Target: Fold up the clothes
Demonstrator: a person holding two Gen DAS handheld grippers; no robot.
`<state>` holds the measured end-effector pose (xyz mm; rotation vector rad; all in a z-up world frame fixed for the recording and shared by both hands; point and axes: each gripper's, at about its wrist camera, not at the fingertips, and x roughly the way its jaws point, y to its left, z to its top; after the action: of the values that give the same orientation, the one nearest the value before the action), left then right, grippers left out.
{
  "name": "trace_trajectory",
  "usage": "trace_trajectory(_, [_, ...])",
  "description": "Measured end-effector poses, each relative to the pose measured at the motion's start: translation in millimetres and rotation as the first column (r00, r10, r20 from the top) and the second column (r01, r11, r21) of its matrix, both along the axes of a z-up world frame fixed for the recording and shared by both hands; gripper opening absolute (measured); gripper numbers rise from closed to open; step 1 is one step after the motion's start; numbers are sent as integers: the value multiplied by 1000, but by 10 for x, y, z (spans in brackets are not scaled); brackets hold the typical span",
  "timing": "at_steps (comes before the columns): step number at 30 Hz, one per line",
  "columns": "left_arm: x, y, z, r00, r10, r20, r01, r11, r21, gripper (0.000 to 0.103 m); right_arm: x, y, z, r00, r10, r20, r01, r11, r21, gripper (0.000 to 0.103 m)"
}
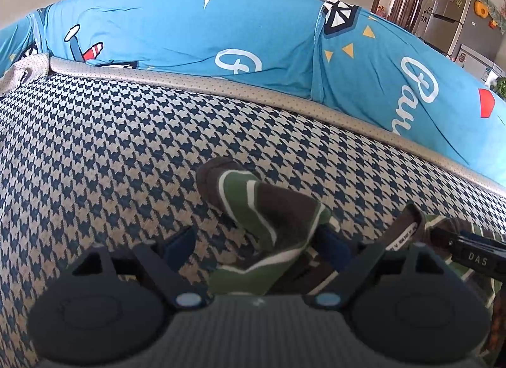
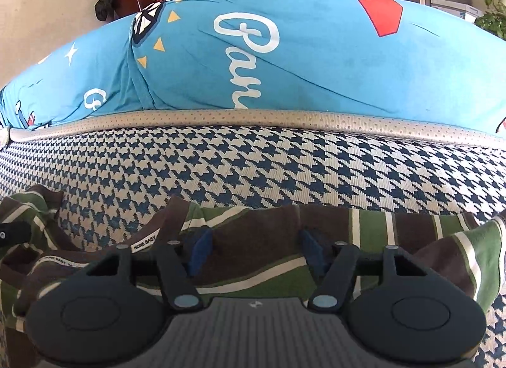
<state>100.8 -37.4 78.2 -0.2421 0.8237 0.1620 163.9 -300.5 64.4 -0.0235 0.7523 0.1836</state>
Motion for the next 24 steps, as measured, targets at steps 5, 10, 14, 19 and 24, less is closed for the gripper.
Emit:
trace_trajectory(5, [20, -13, 1, 1000, 0, -5, 0, 1000, -1, 87, 11, -43, 2, 1000, -20, 14, 20, 1000, -23, 32])
trace_trajectory(10, [32, -34, 10, 1000, -3, -1, 3, 1000, -1, 87, -1, -47, 8, 999, -35, 33, 37, 998, -49, 11])
trace_trajectory(14, [28, -37, 22, 1000, -7, 13, 6, 1000, 7, 87, -4, -53, 25, 998, -49, 47, 51, 998, -41, 8])
trace_trajectory(19, [17, -6, 71, 999, -2, 53, 1, 1000, 20, 87, 27, -142, 142, 990, -111, 92, 110, 994, 8, 6])
trace_trajectory(24, [20, 14, 148, 996, 0, 91, -3, 1000, 28, 90, 123, -281, 350, 962, -209, 177, 207, 978, 28, 6])
